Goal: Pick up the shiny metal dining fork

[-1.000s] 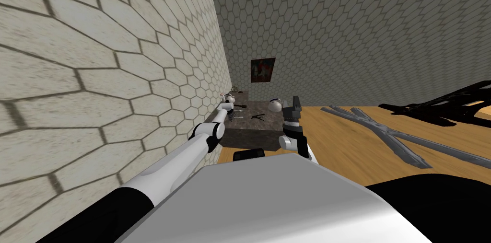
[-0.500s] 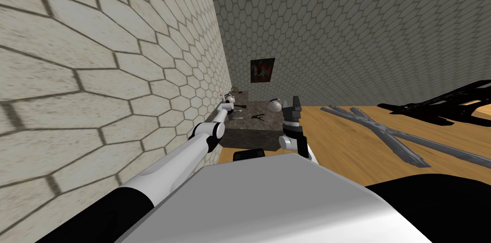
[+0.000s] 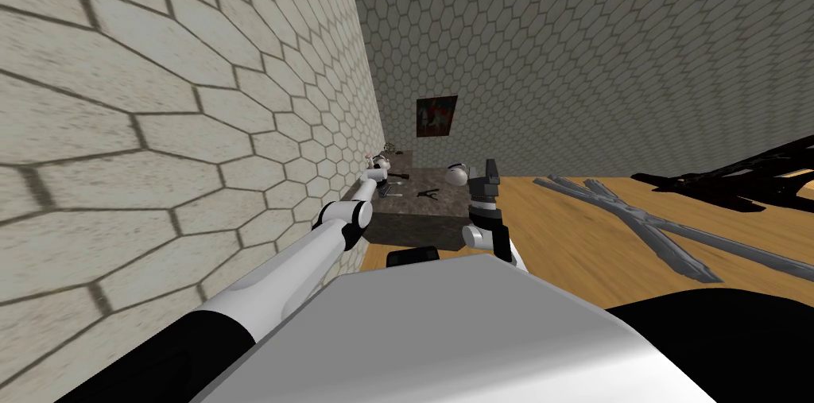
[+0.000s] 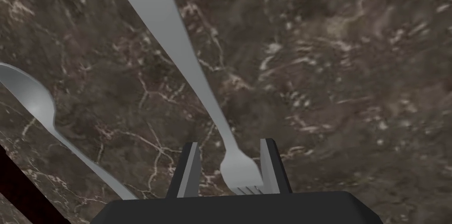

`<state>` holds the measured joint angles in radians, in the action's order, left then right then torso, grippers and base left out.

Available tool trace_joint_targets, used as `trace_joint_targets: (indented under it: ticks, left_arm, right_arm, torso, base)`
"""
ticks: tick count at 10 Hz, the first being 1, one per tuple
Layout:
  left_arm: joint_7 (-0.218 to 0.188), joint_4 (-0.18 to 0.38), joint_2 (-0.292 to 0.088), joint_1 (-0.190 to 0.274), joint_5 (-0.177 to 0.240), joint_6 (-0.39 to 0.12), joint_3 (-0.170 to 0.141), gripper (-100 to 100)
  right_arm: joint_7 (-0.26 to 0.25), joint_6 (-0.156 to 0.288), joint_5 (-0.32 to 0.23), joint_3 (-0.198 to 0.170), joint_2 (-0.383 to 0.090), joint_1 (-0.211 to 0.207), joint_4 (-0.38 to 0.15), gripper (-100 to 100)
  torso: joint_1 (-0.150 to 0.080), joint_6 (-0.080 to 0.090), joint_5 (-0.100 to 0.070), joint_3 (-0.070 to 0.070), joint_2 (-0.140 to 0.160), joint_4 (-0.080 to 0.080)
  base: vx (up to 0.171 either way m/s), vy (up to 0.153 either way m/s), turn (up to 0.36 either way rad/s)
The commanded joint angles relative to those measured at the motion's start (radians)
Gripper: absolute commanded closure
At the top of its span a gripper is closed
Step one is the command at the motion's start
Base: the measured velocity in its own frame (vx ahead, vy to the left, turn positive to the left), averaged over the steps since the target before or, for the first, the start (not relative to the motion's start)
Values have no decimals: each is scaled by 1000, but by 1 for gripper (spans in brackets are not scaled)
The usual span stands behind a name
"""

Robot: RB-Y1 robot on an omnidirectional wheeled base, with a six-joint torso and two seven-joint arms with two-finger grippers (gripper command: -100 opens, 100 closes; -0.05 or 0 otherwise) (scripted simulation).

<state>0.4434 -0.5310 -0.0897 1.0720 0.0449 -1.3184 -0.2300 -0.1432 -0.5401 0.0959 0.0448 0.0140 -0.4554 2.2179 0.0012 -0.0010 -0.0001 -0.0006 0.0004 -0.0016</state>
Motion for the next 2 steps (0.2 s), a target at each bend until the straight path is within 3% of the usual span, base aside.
trace_joint_targets:
  ticks: [1,2]
  left_arm:
    - [0,0,0,0,0,0,0,100]
    - [0,5,-1,3,0,2,0,0]
  right_arm:
    - [0,0,0,0,0,0,0,0]
    - [0,0,0,0,0,0,0,0]
  torso:
    - [0,0,0,0,0,0]
    - [0,0,0,0,0,0]
  base:
    - [-4,-5,7]
    - [0,0,0]
